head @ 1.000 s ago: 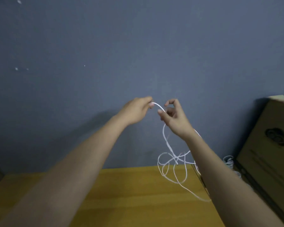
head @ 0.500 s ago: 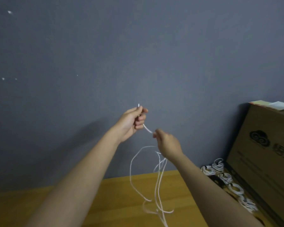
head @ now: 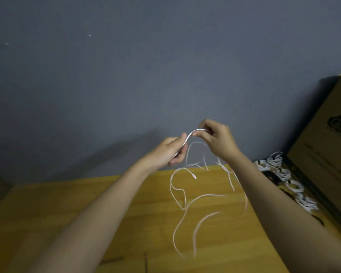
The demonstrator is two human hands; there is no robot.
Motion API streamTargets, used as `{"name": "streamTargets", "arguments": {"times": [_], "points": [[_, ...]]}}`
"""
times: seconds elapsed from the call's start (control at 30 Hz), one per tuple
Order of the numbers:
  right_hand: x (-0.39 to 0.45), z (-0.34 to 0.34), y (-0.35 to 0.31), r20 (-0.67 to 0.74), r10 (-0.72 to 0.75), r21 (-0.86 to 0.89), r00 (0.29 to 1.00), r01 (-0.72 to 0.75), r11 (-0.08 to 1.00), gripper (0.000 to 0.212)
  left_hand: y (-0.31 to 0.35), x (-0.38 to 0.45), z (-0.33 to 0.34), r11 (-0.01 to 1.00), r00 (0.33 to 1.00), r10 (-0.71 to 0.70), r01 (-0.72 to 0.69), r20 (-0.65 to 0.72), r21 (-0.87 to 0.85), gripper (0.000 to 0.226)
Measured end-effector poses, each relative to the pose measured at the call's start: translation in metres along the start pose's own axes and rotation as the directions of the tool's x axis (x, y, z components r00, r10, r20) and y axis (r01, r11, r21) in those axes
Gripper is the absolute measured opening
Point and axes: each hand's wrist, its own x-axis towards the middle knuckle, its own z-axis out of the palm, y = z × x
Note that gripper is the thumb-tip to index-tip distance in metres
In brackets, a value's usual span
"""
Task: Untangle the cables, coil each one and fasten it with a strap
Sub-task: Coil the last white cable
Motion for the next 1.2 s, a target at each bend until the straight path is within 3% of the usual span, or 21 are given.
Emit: {"name": "streamTargets", "arguments": {"times": [0.07,0.13,0.2,0.27,0.3,0.37,0.4,0.47,0.53,0.57,0.63,0.7,0.77,0.9,1.0,1.07,1.13,1.17,1.2], "points": [[-0.011,0.022,0.006,0.117,0.086,0.254,0.989,-0.113,0.96,0.022,0.006,-0.007,0.001,0.984,0.995,0.004,0.013,0.095,-0.176,0.044],[-0.031,0.051,0.015,0.207,0.189,0.341,0.96,-0.251,0.906,0.029,0.013,-0.003,0.003,0.949,0.997,0.036,-0.013,0.067,-0.316,0.039],[-0.058,0.078,0.027,0.32,0.243,0.25,0.916,-0.329,0.911,0.025,0.016,0.007,0.004,0.919,0.996,0.03,-0.06,-0.081,-0.39,0.031],[-0.086,0.093,0.037,0.459,0.201,0.078,0.865,-0.264,0.961,0.015,0.008,0.022,0.002,0.922,0.978,0.014,-0.094,-0.208,-0.376,0.025],[-0.099,0.097,0.037,0.516,0.164,-0.007,0.841,-0.188,0.982,0.013,0.0,0.028,0.002,0.949,0.972,0.013,-0.086,-0.233,-0.303,0.023],[-0.115,0.097,0.033,0.512,0.036,-0.145,0.858,0.045,0.988,0.019,-0.032,0.036,-0.001,0.999,0.97,0.027,-0.017,-0.242,0.047,0.021],[-0.118,0.094,0.031,0.451,-0.06,-0.179,0.89,0.156,0.971,0.025,-0.049,0.035,-0.003,0.966,0.977,0.037,0.019,-0.211,0.257,0.024],[-0.118,0.085,0.034,0.28,-0.196,-0.211,0.94,0.259,0.943,0.032,-0.076,0.026,-0.007,0.786,0.993,-0.02,0.085,-0.112,0.612,0.031],[-0.109,0.074,0.048,0.11,-0.247,-0.284,0.963,0.269,0.92,0.031,-0.089,0.012,-0.006,0.643,0.995,-0.095,0.087,-0.034,0.761,0.031],[-0.103,0.069,0.056,0.074,-0.259,-0.334,0.963,0.269,0.904,0.032,-0.091,0.006,-0.002,0.659,0.995,-0.104,0.073,-0.005,0.748,0.033],[-0.09,0.064,0.071,0.106,-0.254,-0.408,0.961,0.275,0.871,0.032,-0.082,-0.007,0.007,0.782,0.989,-0.142,0.089,0.038,0.616,0.043],[-0.083,0.068,0.081,0.179,-0.239,-0.433,0.954,0.295,0.852,0.026,-0.07,-0.015,0.013,0.913,0.964,-0.239,0.181,0.118,0.366,0.051],[-0.086,0.073,0.09,0.211,-0.193,-0.395,0.958,0.264,0.88,0.021,-0.06,-0.018,0.014,0.97,0.961,-0.236,0.226,0.14,0.09,0.048],[-0.113,0.076,0.104,0.241,0.17,-0.261,0.955,-0.105,0.96,0.029,-0.055,-0.006,-0.004,0.946,0.974,-0.118,0.051,-0.193,-0.319,0.036],[-0.138,0.08,0.112,0.301,0.283,-0.378,0.911,-0.158,0.912,0.049,-0.06,0.005,-0.012,0.916,0.941,-0.112,-0.026,-0.318,-0.4,0.032],[-0.143,0.085,0.113,0.287,0.245,-0.457,0.926,-0.093,0.884,0.053,-0.06,0.011,-0.008,0.887,0.931,-0.124,-0.052,-0.344,-0.46,0.028],[-0.145,0.091,0.106,0.359,0.071,-0.55,0.931,0.149,0.821,0.027,-0.055,0.02,0.0,0.825,0.925,-0.139,-0.09,-0.354,-0.558,0.024],[-0.144,0.094,0.101,0.436,-0.019,-0.579,0.9,0.297,0.76,0.014,-0.053,0.026,0.005,0.808,0.921,-0.141,-0.105,-0.363,-0.58,0.022],[-0.143,0.097,0.094,0.5,-0.066,-0.598,0.863,0.4,0.695,0.027,-0.056,0.033,0.01,0.817,0.915,-0.141,-0.107,-0.377,-0.566,0.02]]}}
